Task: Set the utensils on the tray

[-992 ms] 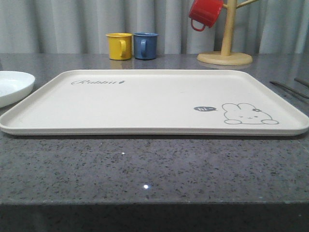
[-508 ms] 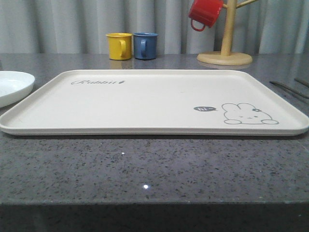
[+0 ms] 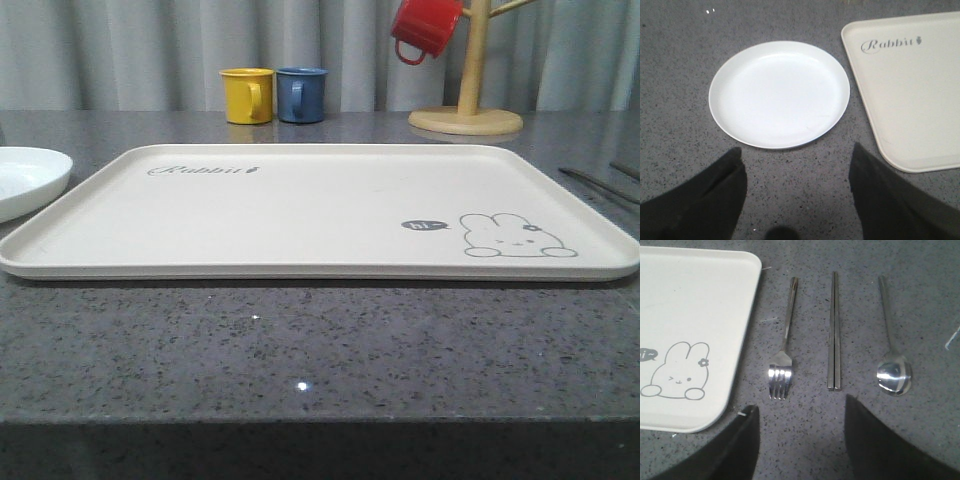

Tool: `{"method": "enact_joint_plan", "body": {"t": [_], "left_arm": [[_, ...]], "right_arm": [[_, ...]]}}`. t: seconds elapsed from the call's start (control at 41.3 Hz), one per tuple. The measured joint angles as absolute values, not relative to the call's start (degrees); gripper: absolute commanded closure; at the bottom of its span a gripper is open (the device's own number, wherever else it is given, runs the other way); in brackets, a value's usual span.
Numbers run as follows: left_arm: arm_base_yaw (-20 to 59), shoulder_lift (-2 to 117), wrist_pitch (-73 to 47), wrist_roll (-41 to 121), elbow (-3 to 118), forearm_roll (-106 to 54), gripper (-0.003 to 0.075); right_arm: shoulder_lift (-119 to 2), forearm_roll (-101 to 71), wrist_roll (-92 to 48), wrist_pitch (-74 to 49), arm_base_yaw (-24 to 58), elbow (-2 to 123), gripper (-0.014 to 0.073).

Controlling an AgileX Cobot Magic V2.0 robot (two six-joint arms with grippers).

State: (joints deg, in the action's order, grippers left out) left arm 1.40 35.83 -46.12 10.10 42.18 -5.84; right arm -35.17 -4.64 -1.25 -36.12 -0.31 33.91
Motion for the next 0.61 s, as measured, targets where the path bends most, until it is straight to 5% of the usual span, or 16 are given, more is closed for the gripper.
{"method": "enact_joint_plan", "body": {"t": [0.363,0.605], "left_arm": [[0.4,56.7,-47.9,10.1,49.0,-4.0,0.0277],[-10.3,69.9,-47.6,11.5,55.0,-5.6,0.0277]], "right_arm": [[-35.2,-4.6,-1.3,-36.2,-0.3,33.9,0.0178],[-35.2,-4.6,-1.3,-36.2,-0.3,33.9,0.0178]]}}
